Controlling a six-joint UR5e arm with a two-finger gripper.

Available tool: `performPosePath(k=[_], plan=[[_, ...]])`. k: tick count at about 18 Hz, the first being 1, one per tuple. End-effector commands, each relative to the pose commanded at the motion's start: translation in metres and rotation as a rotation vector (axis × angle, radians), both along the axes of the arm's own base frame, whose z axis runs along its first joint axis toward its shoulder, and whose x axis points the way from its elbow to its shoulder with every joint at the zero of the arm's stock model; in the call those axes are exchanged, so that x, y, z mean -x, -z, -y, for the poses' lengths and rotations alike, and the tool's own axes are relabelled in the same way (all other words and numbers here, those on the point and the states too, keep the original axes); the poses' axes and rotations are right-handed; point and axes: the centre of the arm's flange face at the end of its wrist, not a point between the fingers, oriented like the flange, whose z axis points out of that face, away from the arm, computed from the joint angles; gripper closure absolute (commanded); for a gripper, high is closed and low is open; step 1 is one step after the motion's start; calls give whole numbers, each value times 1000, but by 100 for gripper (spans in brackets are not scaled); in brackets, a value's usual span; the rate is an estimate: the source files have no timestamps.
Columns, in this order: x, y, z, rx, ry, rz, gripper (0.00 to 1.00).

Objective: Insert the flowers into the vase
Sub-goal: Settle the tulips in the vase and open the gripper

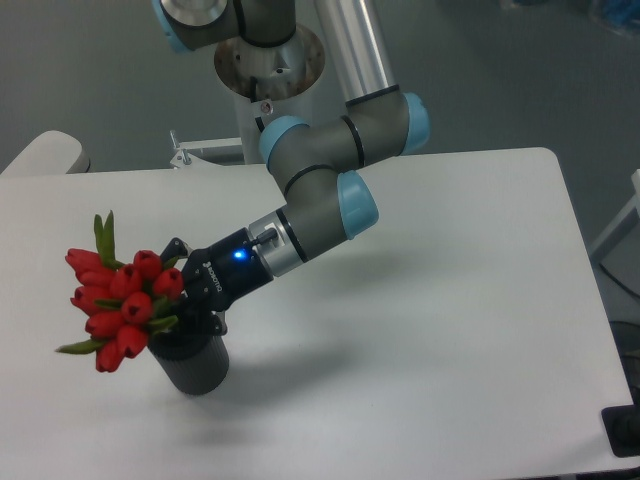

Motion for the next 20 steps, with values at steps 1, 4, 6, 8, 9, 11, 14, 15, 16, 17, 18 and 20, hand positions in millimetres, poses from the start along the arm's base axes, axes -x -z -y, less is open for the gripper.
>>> performPosePath(k=[1, 4, 6, 8, 9, 11, 14, 15, 16, 17, 18, 20], plan=[[0, 1, 1, 2, -2, 4, 56], [5, 2, 4, 2, -11, 4, 28], [6, 2, 5, 2, -14, 4, 0], [8, 3, 7, 11, -20, 15, 0], [7, 4, 8, 11, -20, 15, 0], [10, 4, 11, 12, -27, 14, 0], [12, 2, 15, 13, -35, 5, 0], [11, -2, 16, 11, -35, -1, 0], [14, -2, 19, 15, -42, -5, 0], [17, 1, 21, 28, -50, -10, 0], [18, 3, 23, 34, -53, -17, 0], [22, -3, 27, 34, -63, -30, 0]])
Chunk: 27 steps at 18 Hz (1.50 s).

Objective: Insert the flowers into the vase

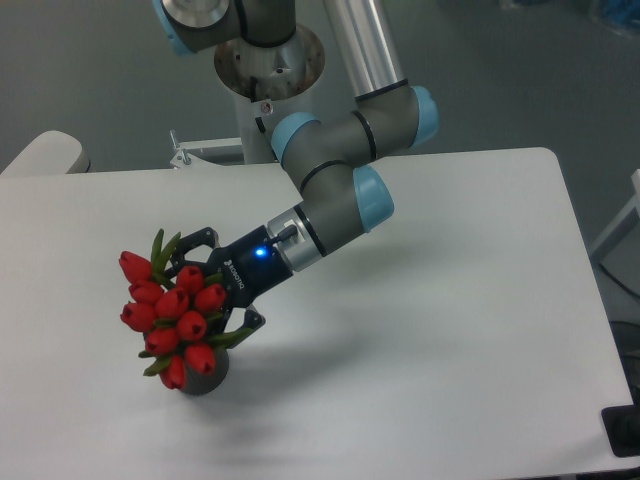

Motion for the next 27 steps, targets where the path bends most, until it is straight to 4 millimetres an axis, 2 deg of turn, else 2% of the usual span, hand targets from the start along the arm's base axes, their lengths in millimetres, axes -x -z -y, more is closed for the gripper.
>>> performPosePath(k=[3, 5, 9, 13, 16, 19, 22, 25, 27], plan=[[5, -5, 6, -10, -11, -23, 0], [16, -10, 19, 13, -39, -81, 0], [20, -10, 25, 28, -48, -118, 0], [34, -10, 41, 33, -67, -197, 0], [58, -28, 64, 93, -126, -306, 0], [75, -53, 75, 86, -171, -344, 0], [103, -82, 105, 165, -252, -483, 0], [121, -88, 115, 322, -297, -618, 0], [134, -100, 120, 395, -305, -732, 0]])
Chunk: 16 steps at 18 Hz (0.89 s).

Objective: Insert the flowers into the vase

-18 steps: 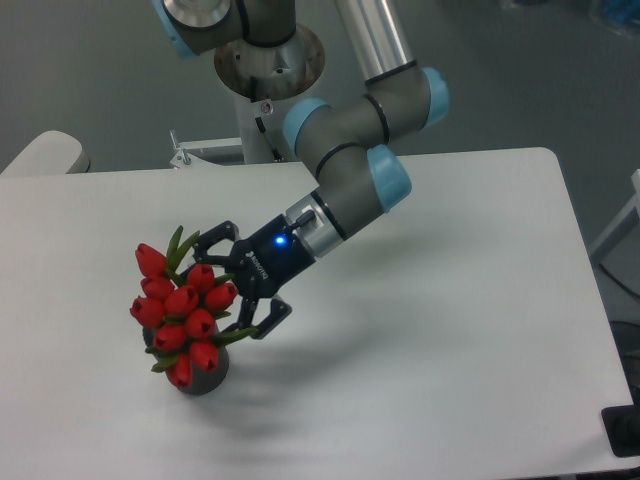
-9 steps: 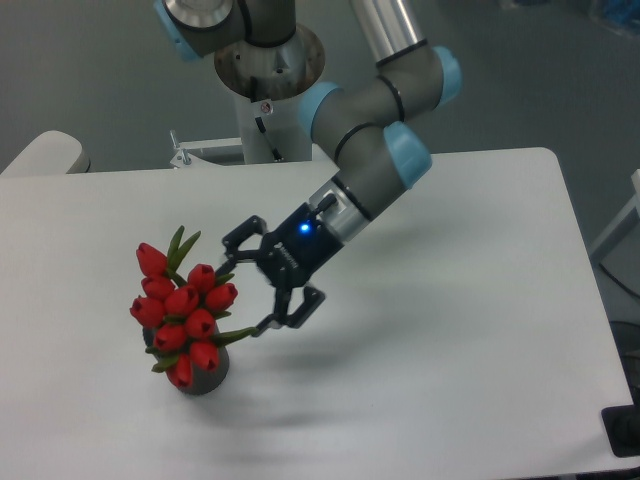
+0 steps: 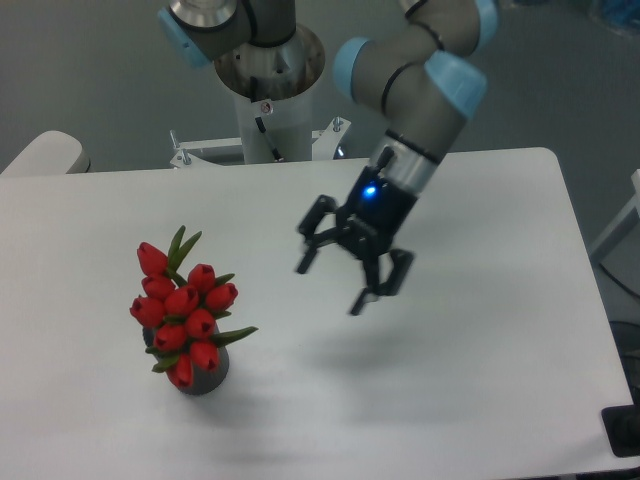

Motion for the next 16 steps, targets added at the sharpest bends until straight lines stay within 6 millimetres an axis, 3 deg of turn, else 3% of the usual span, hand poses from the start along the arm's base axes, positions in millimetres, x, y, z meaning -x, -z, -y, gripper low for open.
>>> performPosePath(k=[5, 16], plan=[[34, -36, 10, 174, 18, -230, 0], [82, -84, 7, 473, 246, -380, 0]])
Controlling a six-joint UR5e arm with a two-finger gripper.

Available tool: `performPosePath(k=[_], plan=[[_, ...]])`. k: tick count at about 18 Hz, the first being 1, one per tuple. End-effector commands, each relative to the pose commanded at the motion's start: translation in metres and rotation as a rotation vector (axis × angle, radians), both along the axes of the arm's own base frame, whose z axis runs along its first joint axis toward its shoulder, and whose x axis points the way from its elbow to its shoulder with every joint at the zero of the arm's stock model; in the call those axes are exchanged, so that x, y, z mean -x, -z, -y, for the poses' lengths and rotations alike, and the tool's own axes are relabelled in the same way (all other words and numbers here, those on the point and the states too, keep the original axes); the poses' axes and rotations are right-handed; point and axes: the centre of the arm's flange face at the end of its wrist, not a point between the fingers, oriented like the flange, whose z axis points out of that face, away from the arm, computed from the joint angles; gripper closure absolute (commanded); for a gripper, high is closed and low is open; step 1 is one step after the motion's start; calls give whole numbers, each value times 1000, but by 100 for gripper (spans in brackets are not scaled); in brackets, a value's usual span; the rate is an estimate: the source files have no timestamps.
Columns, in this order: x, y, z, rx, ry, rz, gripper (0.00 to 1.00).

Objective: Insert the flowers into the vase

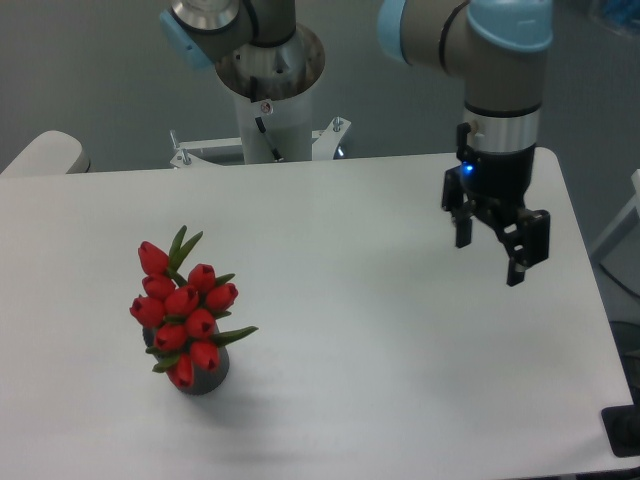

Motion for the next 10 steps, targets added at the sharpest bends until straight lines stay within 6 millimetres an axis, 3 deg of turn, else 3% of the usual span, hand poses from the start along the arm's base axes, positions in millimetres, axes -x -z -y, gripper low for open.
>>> performPosePath(k=[10], plan=[[5, -5, -1, 32, 8, 26, 0]])
